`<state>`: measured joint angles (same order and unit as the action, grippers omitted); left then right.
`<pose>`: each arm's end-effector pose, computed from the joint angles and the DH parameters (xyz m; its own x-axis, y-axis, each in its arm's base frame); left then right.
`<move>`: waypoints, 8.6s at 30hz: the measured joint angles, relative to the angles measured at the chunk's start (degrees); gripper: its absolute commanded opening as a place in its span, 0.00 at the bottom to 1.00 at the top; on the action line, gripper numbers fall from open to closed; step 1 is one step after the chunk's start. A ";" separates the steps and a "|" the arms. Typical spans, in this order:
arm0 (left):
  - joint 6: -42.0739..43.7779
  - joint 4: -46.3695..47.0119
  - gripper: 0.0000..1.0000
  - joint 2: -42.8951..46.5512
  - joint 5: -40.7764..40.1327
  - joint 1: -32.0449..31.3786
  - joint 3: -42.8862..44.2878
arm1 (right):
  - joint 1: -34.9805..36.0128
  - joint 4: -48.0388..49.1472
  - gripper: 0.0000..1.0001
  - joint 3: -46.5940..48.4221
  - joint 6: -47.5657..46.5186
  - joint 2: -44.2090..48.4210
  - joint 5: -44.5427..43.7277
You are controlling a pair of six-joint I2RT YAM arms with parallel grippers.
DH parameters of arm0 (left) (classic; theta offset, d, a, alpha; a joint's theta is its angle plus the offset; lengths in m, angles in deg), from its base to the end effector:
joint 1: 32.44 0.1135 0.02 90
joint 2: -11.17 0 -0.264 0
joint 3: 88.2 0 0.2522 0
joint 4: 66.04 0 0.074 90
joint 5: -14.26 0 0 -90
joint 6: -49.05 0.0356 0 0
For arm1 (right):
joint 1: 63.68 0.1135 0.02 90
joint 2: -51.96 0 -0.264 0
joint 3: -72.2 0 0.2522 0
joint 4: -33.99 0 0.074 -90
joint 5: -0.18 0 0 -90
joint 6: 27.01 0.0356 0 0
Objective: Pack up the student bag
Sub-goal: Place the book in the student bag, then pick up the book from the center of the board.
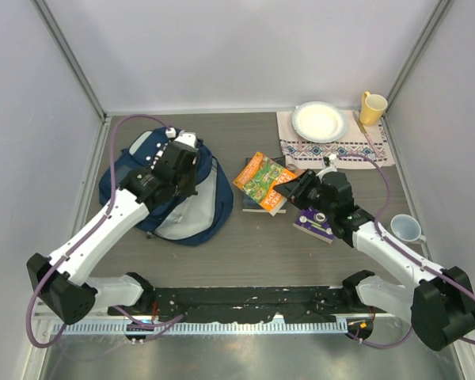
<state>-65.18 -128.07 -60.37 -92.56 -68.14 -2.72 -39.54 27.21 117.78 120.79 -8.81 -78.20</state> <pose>0.2118 -0.1395 0.3442 -0.7159 0.0307 -0.6975 0.1182 0.9899 -0.0778 0.2119 0.1028 0.2371 -0.6651 0.6102 -0.4304 -0.0154 0.5651 0.8249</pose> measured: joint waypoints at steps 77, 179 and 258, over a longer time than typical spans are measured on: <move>-3.87 3.10 0.00 6.75 -2.27 0.59 0.74 | 27.34 16.70 0.87 52.68 0.70 -67.12 -11.13; -17.86 35.56 0.66 -41.97 30.23 1.36 3.32 | -6.62 2.86 0.42 7.17 -11.63 -28.92 5.57; -44.63 82.88 0.00 -31.91 47.52 11.85 -20.98 | -5.97 33.24 0.38 -14.25 3.91 -5.75 27.61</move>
<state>-109.81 -45.19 -92.29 -45.04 -56.30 -23.70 -45.51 60.45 103.52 124.71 -14.56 -50.59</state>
